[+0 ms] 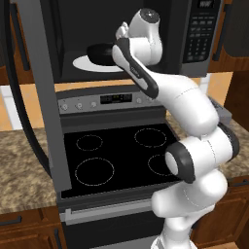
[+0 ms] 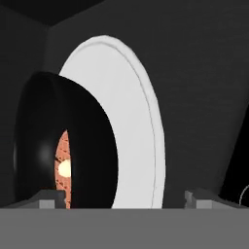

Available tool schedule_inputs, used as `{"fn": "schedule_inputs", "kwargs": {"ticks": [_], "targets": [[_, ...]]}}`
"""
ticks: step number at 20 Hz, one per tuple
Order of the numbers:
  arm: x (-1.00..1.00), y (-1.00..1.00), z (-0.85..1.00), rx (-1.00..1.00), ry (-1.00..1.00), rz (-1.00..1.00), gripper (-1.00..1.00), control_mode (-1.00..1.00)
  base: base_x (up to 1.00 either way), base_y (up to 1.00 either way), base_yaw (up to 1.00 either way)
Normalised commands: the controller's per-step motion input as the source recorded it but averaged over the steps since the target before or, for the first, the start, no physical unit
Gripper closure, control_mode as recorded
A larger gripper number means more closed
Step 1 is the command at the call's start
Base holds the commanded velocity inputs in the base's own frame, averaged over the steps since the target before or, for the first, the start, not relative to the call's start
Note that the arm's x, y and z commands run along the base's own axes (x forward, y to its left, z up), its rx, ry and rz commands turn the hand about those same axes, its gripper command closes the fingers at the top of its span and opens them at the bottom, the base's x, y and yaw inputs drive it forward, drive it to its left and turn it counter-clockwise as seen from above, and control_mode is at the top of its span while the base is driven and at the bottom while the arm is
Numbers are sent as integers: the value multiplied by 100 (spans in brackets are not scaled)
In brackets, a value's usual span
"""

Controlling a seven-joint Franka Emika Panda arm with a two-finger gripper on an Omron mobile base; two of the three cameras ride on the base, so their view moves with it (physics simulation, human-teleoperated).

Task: Open the microwave, place the bowl with waffle inside the microwave, then close the microwave door and turn it on.

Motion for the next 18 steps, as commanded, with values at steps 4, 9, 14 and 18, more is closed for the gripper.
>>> {"fn": "schedule_inputs", "kwargs": {"ticks": [4, 9, 14, 18], "targets": [[-100, -38, 0, -2, -3, 18, -100, -100, 0, 0, 0], [-100, -7, -37, -12, 1, 34, 100, -100, 0, 0, 0], [-95, 40, -80, -24, 7, 34, 100, -100, 0, 0, 0], [-57, 46, -82, -28, 12, 29, 100, -100, 0, 0, 0]]}}
